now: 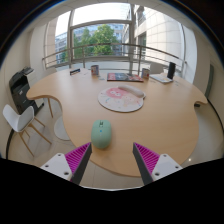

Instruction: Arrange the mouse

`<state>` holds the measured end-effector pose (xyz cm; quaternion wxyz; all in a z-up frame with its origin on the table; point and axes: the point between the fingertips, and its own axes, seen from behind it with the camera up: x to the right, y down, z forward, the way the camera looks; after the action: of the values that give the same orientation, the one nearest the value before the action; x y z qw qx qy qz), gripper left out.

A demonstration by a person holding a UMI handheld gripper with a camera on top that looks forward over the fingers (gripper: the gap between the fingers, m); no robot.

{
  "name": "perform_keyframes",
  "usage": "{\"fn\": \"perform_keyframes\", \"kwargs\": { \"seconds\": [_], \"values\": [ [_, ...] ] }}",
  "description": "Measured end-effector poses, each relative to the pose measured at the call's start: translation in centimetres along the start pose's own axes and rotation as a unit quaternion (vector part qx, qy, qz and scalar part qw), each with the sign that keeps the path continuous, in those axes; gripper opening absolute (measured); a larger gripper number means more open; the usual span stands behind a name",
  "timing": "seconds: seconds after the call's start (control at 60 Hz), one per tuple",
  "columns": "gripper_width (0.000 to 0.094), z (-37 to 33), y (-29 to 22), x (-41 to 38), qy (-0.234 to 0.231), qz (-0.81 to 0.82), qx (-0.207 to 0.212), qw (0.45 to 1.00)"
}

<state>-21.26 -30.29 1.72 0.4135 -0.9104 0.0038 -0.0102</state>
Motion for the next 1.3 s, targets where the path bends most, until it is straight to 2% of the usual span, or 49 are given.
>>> {"fn": "perform_keyframes", "kwargs": {
  "seconds": [0.083,0.167,0.233,0.317,0.5,0.633,0.733,0.883,0.983,1.067,1.167,1.3],
  "values": [
    [0.0848,3.4,-1.2,-1.9,-0.009,-0.003,0.003,1.000],
    [0.0796,6.2,-1.6,-2.8,-0.014,-0.002,-0.003,1.000],
    [0.0720,7.3,-2.3,-3.0,-0.010,-0.001,0.004,1.000],
    [0.0504,8.5,-3.0,-3.6,-0.018,-0.010,0.014,1.000],
    [0.0412,8.4,-3.0,-3.5,-0.008,-0.004,0.020,1.000],
    [0.0400,7.8,-3.2,-3.6,-0.015,0.007,0.012,1.000],
    [0.0400,5.7,-6.0,-3.5,-0.019,0.008,0.031,0.999],
    [0.0400,2.0,-16.1,-3.9,-0.040,0.026,0.102,0.994],
    [0.0399,1.3,-24.3,-2.6,-0.031,0.023,0.163,0.986],
    [0.0397,3.0,-29.5,-0.7,-0.019,0.025,0.190,0.981],
    [0.0397,8.1,-31.3,1.7,0.001,0.025,0.182,0.983],
    [0.0398,16.7,-27.1,3.9,0.022,0.032,0.111,0.993]
  ]
}}
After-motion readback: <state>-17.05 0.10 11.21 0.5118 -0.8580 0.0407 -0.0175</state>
